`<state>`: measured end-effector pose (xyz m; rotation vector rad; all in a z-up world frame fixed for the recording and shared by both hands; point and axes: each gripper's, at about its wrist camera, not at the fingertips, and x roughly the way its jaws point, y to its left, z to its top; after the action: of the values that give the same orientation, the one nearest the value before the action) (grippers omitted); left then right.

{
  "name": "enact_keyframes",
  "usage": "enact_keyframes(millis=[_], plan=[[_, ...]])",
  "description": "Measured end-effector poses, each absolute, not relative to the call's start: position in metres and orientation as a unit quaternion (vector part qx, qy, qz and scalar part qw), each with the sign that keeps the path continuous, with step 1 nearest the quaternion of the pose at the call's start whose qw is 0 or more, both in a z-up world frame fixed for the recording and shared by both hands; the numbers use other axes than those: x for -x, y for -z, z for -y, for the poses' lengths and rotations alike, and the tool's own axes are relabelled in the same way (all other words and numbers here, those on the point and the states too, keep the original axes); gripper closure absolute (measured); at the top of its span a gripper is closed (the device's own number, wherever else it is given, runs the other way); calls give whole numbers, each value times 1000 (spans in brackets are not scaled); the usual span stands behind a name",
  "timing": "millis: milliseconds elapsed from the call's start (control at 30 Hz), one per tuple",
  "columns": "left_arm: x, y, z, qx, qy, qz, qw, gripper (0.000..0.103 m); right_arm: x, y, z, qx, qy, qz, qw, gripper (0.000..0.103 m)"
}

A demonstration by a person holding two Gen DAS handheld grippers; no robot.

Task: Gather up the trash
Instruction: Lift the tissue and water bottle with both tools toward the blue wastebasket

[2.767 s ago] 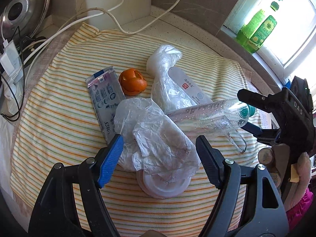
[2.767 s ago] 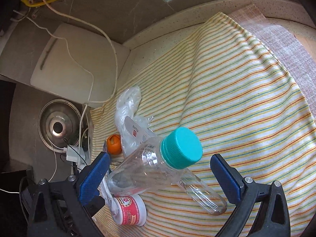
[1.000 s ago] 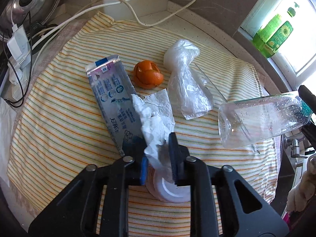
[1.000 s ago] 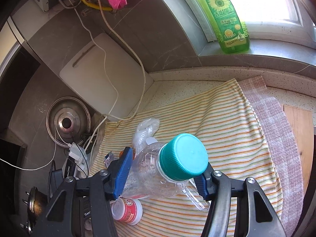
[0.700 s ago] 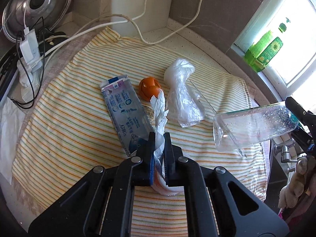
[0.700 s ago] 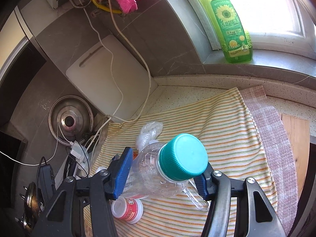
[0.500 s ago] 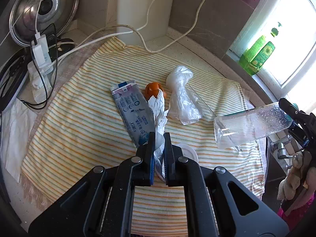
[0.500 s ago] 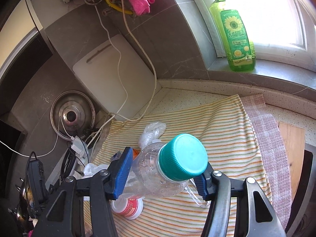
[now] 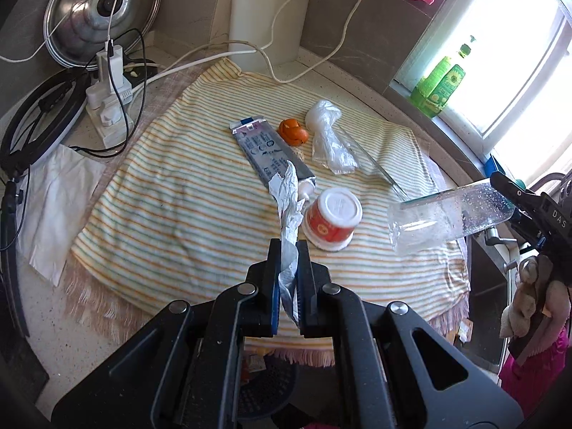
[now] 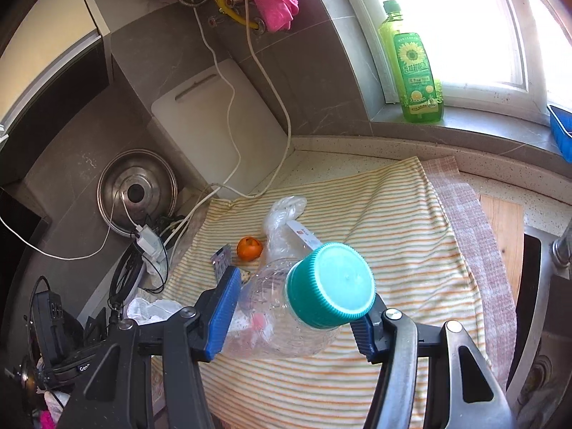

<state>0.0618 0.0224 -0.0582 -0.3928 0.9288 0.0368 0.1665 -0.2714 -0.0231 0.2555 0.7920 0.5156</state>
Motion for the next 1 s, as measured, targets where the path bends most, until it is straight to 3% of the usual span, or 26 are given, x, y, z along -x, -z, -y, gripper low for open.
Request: enact_keyframes(millis=[533,1000], plan=[[29,78,-26,163,9,-464,871,98,-55,27,246,-90,-243,-390,883,44],[68,143,-17,169,23,-519,838,98,12,67,215,-30,-247,-416,875,44]])
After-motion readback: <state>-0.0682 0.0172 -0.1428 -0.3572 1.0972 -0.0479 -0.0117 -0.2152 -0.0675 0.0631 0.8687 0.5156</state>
